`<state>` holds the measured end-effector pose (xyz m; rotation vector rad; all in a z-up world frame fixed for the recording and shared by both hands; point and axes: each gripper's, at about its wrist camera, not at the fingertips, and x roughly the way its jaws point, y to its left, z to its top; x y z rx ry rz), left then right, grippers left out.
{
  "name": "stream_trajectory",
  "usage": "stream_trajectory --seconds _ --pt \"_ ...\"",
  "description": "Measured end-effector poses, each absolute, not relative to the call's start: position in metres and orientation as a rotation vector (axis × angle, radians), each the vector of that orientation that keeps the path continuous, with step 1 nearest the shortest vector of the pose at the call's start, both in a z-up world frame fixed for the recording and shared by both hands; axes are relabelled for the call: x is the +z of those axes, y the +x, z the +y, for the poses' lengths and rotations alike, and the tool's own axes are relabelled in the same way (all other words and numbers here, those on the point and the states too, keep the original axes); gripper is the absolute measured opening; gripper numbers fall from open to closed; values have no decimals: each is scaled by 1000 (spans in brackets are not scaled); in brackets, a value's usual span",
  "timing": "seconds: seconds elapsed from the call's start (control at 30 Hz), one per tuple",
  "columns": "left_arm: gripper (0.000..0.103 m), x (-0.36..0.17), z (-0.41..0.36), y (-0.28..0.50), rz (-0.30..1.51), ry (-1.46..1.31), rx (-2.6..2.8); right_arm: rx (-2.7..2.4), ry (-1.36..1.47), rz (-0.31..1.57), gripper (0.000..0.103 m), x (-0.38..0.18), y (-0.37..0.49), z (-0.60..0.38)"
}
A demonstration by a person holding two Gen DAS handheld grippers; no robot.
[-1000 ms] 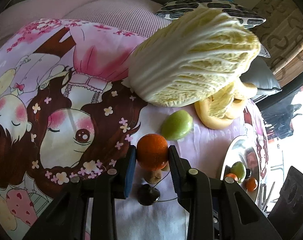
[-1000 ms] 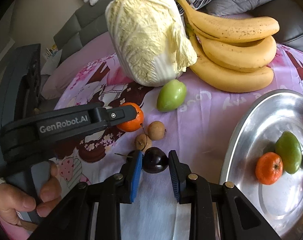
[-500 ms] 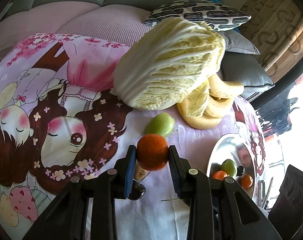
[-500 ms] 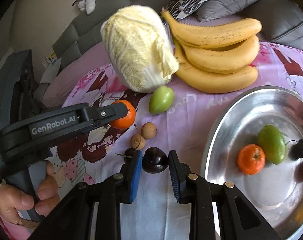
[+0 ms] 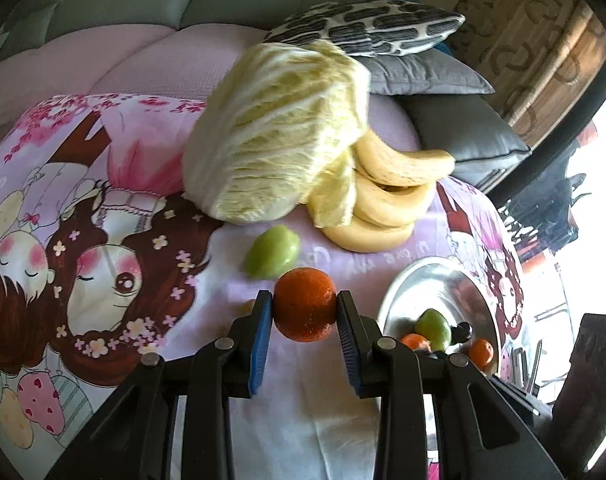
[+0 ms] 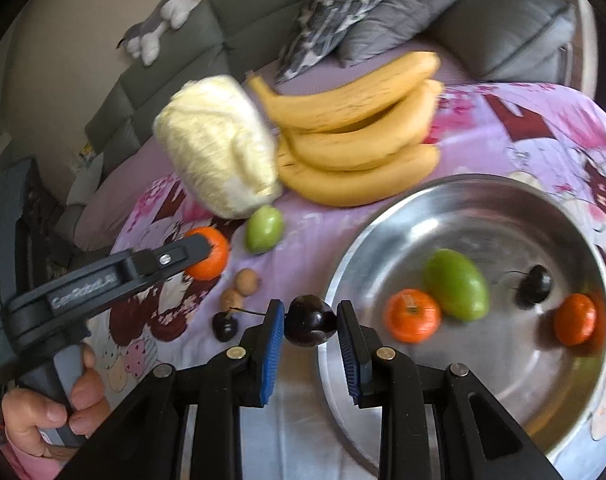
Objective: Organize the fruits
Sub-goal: 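Carry the tangerine in the left tool and cherry in the right tool over the bowl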
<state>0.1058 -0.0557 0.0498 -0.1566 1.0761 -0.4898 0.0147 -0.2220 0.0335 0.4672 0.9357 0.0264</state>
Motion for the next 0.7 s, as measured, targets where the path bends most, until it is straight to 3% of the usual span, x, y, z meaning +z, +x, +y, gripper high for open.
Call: stream_trajectory --seconds 0.7 --pt "34 38 -162 48 1124 76 -701 -287 593 898 29 29 -30 -338"
